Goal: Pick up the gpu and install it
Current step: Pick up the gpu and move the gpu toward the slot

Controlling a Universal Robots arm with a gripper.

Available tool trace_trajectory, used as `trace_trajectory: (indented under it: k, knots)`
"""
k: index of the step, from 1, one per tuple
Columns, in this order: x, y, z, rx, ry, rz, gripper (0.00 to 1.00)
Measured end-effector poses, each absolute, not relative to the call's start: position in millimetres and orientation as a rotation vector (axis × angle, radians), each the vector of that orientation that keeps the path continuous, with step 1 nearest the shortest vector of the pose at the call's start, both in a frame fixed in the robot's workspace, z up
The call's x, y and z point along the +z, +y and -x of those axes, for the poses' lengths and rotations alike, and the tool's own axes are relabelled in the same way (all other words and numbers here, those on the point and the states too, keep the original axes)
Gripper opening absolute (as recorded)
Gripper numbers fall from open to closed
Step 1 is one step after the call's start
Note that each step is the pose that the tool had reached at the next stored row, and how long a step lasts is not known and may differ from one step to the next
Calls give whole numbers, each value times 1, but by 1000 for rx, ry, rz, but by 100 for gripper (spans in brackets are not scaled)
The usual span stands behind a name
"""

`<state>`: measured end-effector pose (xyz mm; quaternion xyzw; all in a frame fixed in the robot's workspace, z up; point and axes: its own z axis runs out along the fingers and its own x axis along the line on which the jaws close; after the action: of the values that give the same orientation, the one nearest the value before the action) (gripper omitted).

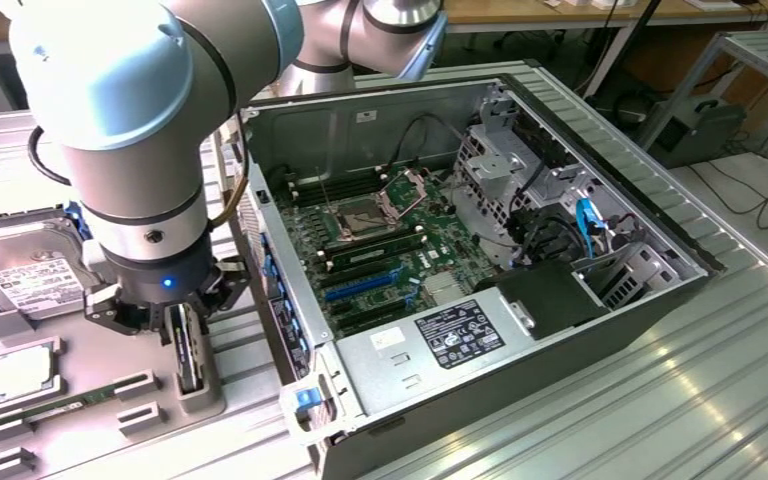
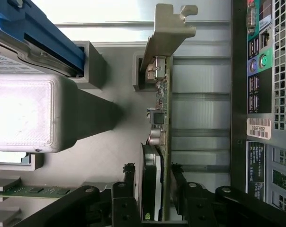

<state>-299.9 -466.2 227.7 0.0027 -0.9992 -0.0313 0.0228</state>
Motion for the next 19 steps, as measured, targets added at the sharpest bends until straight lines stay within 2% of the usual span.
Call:
trace_trajectory:
  k: [5,7,8,19]
  knots:
    - [228,-466,301,-97,-3094,-8,42]
    - [228,-466,301,-97,-3094,-8,41]
    - [228,-466,301,-97,-3094,-8,34]
    - [228,-466,301,-97,-3094,-8,28]
